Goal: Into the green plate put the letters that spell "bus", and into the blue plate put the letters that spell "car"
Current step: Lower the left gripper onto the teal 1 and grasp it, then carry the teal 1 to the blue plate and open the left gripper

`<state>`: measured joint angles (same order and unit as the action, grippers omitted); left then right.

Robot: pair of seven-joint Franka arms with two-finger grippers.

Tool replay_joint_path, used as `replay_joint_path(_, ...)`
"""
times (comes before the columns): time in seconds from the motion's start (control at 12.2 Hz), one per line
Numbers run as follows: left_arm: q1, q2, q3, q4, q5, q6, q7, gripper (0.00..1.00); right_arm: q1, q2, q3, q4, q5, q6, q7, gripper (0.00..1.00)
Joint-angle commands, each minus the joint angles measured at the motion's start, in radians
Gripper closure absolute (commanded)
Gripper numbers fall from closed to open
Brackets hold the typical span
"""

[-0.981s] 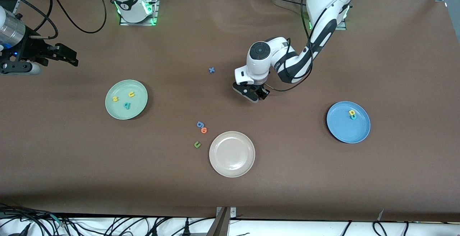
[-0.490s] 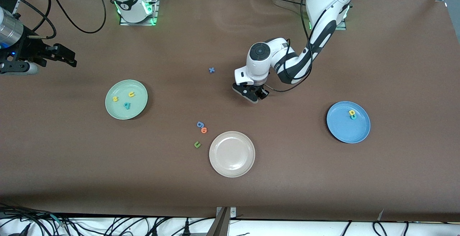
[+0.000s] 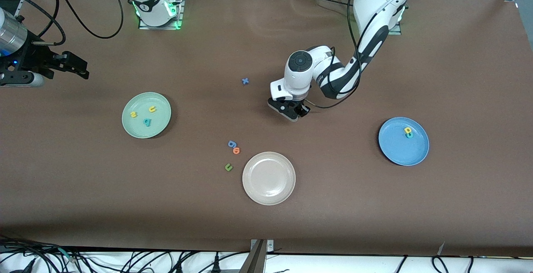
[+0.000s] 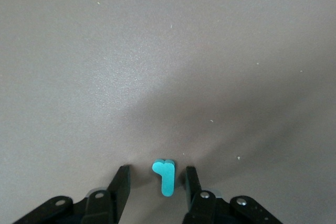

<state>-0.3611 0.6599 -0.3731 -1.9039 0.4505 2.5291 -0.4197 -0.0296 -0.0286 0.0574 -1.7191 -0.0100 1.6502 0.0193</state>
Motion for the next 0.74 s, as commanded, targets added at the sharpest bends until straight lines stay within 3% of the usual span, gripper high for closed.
replay_joint_path(0.0, -0.019, 0.02, 0.02, 0.026, 0.03, 0.003, 0.003, 0.58, -0.012, -0.01, 0.012, -0.001, 0.004, -0.003, -0.018, 0.0)
replay_joint_path(0.16, -0.021, 0.018, 0.022, 0.026, 0.031, 0.004, 0.001, 0.86, -0.012, -0.01, 0.012, -0.001, 0.005, -0.006, -0.018, 0.0)
replay_joint_path(0.41, -0.019, 0.011, 0.043, 0.026, 0.033, 0.005, 0.006, 0.97, -0.012, -0.011, 0.013, -0.001, 0.007, -0.007, -0.018, 0.0)
replay_joint_path(0.65, 0.026, -0.037, 0.077, 0.022, -0.015, 0.0, 0.122, 1.0, -0.012, -0.011, 0.016, -0.001, 0.007, -0.007, -0.016, 0.0)
